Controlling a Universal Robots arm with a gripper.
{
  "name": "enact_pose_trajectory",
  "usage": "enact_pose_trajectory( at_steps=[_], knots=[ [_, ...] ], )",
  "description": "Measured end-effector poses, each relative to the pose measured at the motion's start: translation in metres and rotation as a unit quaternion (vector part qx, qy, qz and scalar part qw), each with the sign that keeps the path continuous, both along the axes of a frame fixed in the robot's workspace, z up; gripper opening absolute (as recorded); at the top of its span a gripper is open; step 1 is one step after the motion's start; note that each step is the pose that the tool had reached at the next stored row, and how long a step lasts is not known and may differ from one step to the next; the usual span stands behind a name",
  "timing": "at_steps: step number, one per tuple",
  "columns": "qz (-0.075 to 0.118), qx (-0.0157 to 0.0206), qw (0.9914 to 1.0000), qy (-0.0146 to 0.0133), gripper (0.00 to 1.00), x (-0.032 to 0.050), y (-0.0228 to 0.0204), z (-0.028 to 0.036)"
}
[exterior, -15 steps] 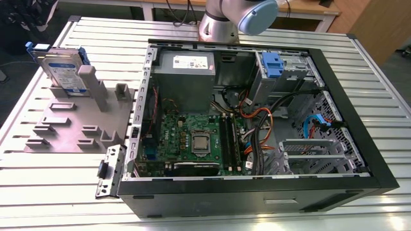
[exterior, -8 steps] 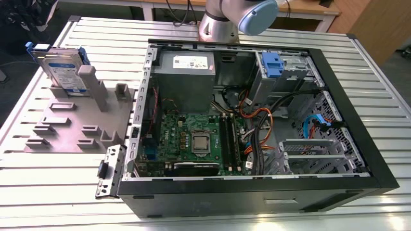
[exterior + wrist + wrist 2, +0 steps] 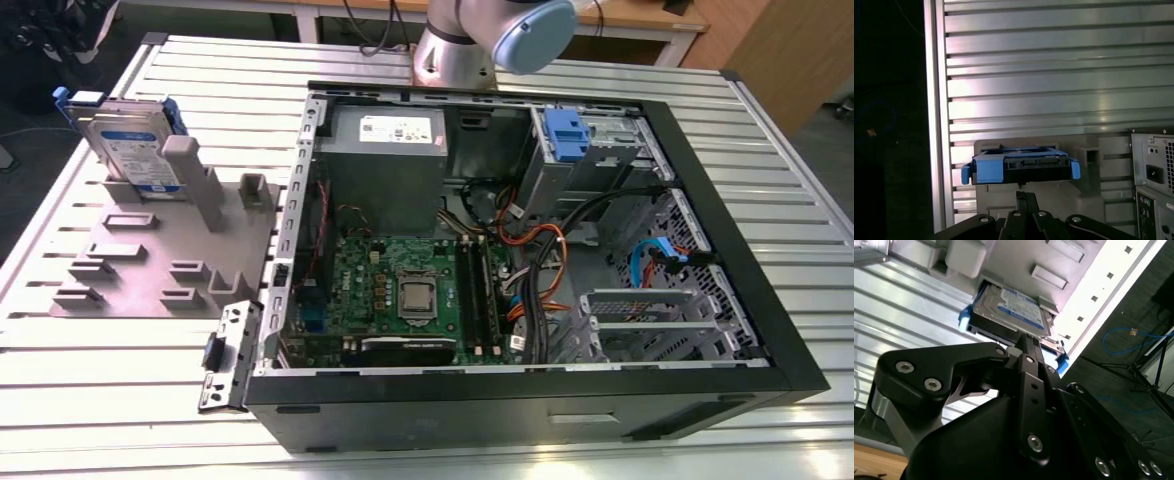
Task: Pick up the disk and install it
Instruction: 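Reach for the disk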
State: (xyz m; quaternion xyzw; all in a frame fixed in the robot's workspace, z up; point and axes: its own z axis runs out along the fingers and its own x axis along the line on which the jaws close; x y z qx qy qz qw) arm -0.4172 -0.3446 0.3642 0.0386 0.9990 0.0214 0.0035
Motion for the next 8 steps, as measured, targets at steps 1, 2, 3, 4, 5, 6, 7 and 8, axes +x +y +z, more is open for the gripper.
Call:
enact_pose_trajectory(
  at_steps=[1,2,3,4,5,6,7,8],
  knots=[
    [0.0,-0.0001,1.0,0.0002,0.11,-0.0031,0.0013,-0.0008],
    [0.0,0.0,1.0,0.0001,0.11,-0.0078,0.0021,-0.0019],
    [0.0,0.0,1.0,0.0,0.11,-0.012,0.0028,-0.0028],
    [0.0,0.0,1.0,0.0,0.11,-0.0165,0.0034,-0.0038],
    [0.0,0.0,1.0,0.0,0.11,-0.021,0.004,-0.0047],
    [0.0,0.0,1.0,0.0001,0.11,-0.025,0.0047,-0.0053],
    [0.0,0.0,1.0,0.0001,0.11,-0.0284,0.0052,-0.006],
    [0.0,0.0,1.0,0.0,0.11,-0.0314,0.0057,-0.0066]
  ],
)
